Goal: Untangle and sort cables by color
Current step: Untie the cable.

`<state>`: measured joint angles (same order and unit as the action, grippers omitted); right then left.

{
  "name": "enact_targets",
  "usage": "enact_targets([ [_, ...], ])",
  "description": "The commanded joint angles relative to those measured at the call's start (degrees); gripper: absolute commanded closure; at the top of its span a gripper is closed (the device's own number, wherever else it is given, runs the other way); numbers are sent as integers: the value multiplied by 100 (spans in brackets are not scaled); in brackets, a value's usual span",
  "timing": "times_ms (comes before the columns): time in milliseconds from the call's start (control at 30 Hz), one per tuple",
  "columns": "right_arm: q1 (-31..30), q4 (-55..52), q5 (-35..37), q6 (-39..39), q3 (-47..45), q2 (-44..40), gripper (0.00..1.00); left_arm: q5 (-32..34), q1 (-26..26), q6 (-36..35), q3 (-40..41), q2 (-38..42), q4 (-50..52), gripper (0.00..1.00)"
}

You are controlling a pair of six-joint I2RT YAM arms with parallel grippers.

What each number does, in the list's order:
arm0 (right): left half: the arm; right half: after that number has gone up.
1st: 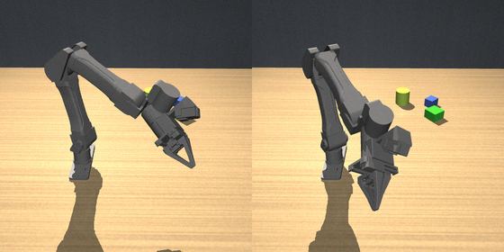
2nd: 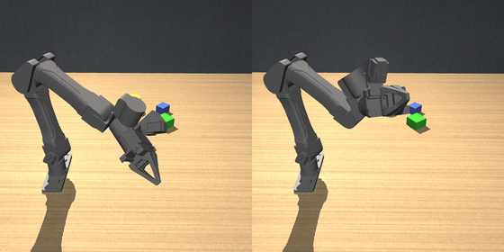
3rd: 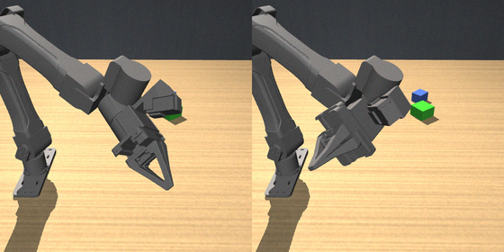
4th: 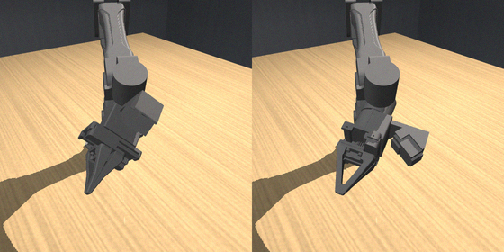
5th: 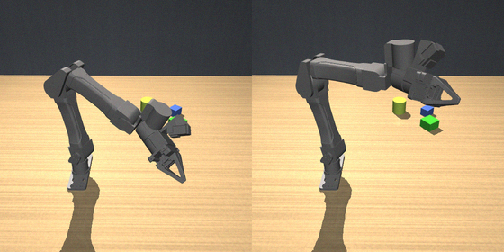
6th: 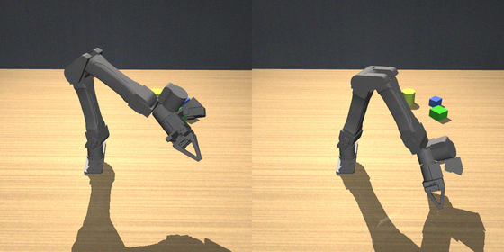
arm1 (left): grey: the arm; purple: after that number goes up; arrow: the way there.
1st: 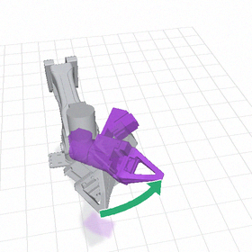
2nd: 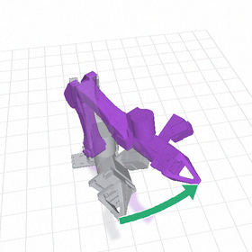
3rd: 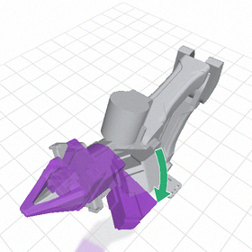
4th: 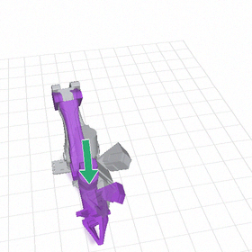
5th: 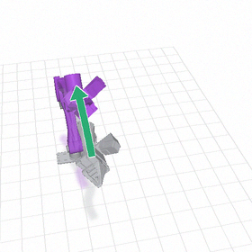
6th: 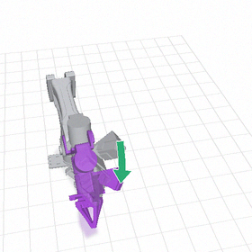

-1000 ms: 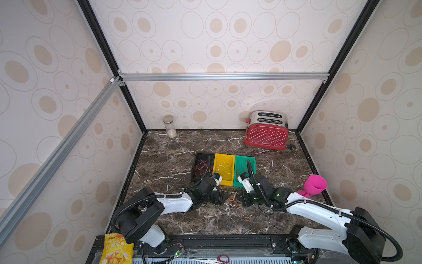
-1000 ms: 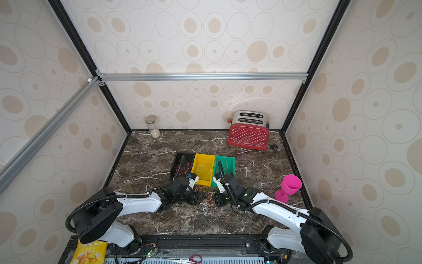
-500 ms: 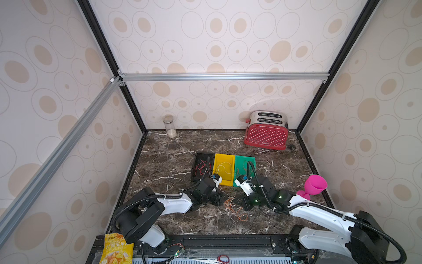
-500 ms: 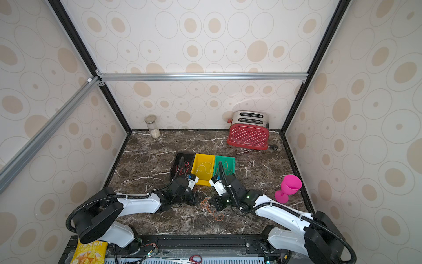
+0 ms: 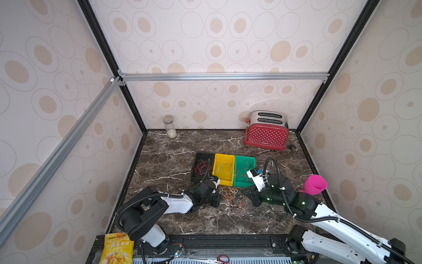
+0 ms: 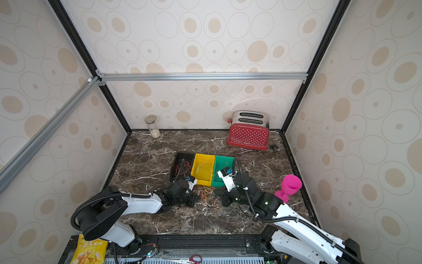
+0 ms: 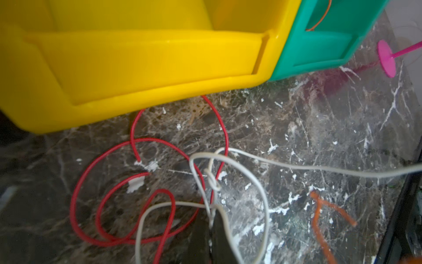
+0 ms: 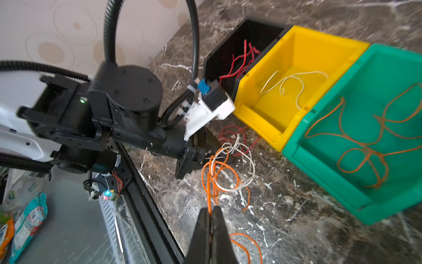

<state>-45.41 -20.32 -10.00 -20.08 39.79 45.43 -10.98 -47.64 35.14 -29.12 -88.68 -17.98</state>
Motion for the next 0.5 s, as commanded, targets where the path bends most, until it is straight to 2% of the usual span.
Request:
enact_targets([
  [0, 5, -758, 755, 99, 390, -229, 100, 352, 13, -16, 121, 24, 450, 100],
  [233, 73, -1761, 1797, 138, 1193, -521, 100, 508, 173, 172, 412, 164, 470, 100],
  [467, 94, -2579, 3456, 5, 1899, -1013, 100, 496, 384, 353, 731, 284, 381, 100],
])
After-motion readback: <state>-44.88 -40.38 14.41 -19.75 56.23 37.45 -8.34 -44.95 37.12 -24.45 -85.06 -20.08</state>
